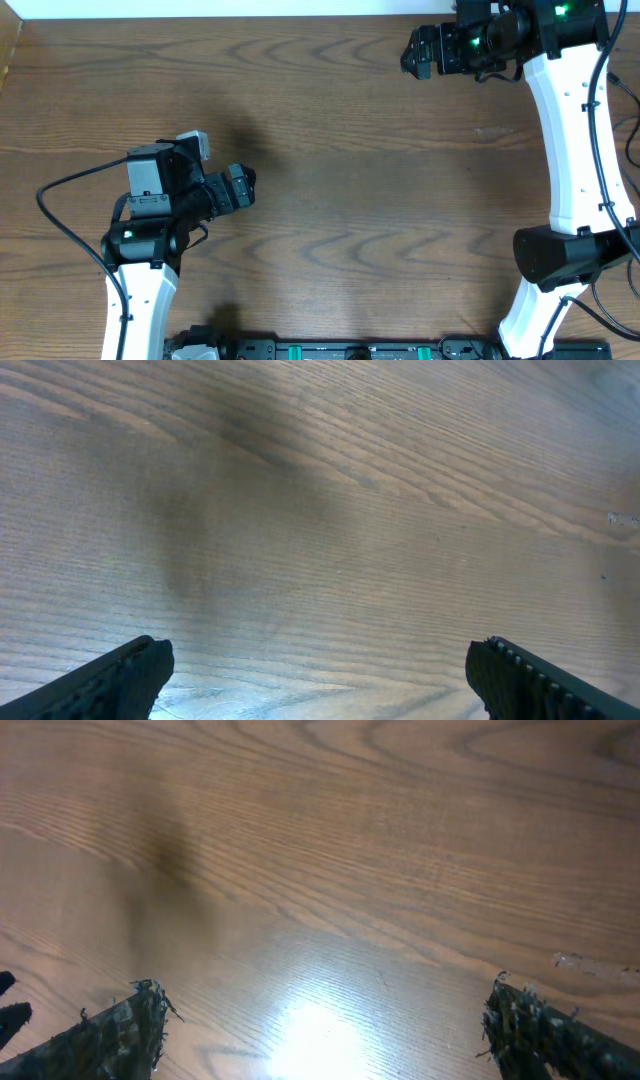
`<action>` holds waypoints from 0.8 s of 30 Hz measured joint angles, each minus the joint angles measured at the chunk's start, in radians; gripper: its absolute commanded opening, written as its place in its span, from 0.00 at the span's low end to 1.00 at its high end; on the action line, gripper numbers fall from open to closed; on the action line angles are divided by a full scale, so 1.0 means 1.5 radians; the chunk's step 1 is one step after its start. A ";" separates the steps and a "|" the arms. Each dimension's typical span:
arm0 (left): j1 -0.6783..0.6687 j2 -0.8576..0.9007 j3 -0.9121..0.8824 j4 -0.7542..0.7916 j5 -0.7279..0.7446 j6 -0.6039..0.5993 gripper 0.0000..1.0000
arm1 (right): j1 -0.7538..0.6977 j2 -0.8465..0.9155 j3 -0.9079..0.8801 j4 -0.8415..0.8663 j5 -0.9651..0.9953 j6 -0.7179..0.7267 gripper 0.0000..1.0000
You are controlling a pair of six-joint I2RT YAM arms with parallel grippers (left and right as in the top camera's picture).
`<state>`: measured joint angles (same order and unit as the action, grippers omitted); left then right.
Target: Untangle cables
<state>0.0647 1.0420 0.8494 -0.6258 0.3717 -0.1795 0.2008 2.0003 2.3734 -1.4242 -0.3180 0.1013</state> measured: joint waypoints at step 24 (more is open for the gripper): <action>0.000 0.000 0.000 0.000 0.000 0.000 0.98 | 0.013 0.000 0.000 0.000 0.000 0.000 0.99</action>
<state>0.0647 1.0420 0.8494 -0.6258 0.3717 -0.1799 0.2203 2.0003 2.3734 -1.4242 -0.3180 0.1013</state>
